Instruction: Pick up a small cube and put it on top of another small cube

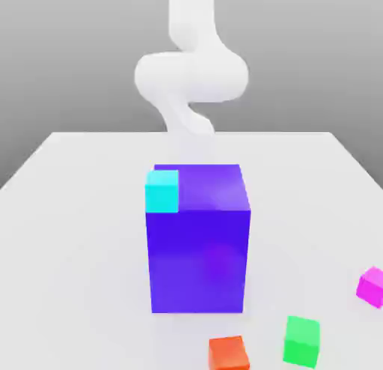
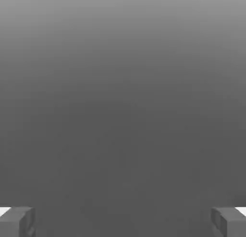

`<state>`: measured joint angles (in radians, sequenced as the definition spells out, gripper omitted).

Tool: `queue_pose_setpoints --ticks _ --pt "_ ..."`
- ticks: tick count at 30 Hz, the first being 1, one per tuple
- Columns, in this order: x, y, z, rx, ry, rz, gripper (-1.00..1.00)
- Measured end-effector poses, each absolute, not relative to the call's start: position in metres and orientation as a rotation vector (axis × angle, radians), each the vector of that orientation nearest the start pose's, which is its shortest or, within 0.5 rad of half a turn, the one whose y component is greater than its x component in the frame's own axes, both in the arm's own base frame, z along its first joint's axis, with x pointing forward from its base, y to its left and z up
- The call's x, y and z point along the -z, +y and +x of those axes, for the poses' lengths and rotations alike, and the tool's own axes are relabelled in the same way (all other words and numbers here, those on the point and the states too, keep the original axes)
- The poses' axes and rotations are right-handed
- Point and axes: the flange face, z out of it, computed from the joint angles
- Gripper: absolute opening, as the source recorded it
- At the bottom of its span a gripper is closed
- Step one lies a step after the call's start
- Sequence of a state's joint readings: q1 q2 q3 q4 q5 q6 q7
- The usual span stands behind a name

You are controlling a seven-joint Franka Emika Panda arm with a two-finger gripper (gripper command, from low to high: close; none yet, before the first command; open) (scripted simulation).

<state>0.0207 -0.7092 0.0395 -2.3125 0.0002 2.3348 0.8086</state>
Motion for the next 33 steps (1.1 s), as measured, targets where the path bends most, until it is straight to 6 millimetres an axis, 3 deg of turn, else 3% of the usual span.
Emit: queue_pose_setpoints --ticks 6,10,13,16,20,27,31,32,33 --pt "-0.577 0.105 0.437 0.763 0.854 -2.698 0.0" --pt "-0.506 0.159 0.453 0.633 0.746 -2.808 0.0" --pt "-0.45 0.199 0.454 0.533 0.657 -2.883 0.0" --pt "-0.394 0.237 0.446 0.428 0.562 -2.952 0.0" --pt "-0.319 0.293 0.414 0.28 0.388 -3.034 0.0" --pt "-0.197 0.344 0.346 0.024 0.187 -3.13 0.0" --pt "-0.143 0.348 0.339 0.001 0.169 -3.135 0.0" --pt "-0.133 0.348 0.338 0.0 0.167 -3.136 -1.0" --pt "-0.133 0.348 0.338 0.0 0.167 -3.136 -1.0"
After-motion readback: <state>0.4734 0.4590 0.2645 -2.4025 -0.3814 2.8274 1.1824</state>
